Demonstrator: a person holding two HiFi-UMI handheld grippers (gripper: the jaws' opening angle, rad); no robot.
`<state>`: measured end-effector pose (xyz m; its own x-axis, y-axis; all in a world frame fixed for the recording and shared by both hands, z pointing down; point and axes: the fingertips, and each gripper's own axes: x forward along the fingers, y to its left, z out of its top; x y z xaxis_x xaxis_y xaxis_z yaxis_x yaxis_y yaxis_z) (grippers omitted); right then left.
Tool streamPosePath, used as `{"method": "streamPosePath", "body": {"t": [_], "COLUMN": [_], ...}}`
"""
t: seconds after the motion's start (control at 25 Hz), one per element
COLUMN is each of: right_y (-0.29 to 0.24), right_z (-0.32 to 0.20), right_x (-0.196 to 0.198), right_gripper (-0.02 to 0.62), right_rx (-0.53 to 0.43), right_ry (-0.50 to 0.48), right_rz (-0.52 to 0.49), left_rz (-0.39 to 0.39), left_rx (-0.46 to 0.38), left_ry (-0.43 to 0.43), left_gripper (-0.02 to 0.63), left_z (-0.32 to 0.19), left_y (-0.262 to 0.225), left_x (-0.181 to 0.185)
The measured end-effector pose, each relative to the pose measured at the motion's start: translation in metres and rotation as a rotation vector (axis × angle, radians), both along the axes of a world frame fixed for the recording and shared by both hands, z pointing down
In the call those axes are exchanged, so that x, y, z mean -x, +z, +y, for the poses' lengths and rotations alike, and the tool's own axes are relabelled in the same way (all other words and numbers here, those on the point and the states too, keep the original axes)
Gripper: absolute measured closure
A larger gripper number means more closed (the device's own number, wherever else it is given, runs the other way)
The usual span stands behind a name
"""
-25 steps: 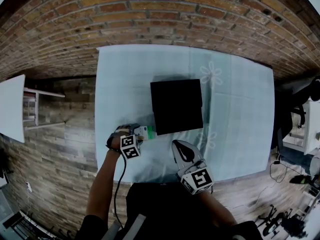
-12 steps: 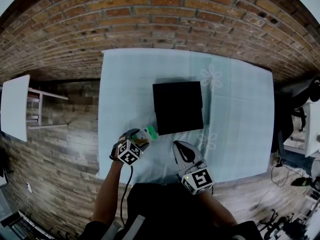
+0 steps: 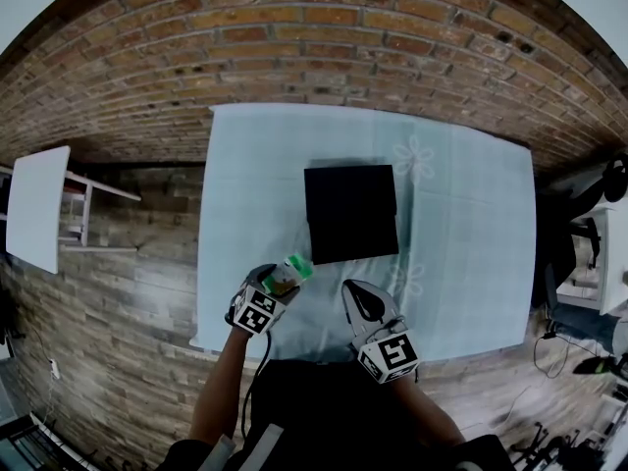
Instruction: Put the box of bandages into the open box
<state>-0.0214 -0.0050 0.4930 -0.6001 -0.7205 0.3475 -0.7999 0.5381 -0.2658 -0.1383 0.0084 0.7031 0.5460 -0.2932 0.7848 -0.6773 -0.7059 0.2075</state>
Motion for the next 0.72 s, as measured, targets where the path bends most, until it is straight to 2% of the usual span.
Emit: {"method": "streamPosePath", "body": {"t": [0.4,0.72], "right_y": [-0.008,-0.018], "right_z": [0.021,0.041], "right_x": [-0.008,-0.016], "right_gripper": [0.595,0.595], "right_rx": [-0.025,-0.052], "right_ry": [0.008,0.016], "right_rz": [0.002,0.007], "left_rz": [0.125,0.233], "left_rx": [-0.097,-0.203], "left_ry": [-0.224,-0.305], "left_gripper": [0.265,0.265], "left_z": [0.004,0.012], "left_y": [-0.045,-0.098], "left_x": [-0.003,-0.019]}}
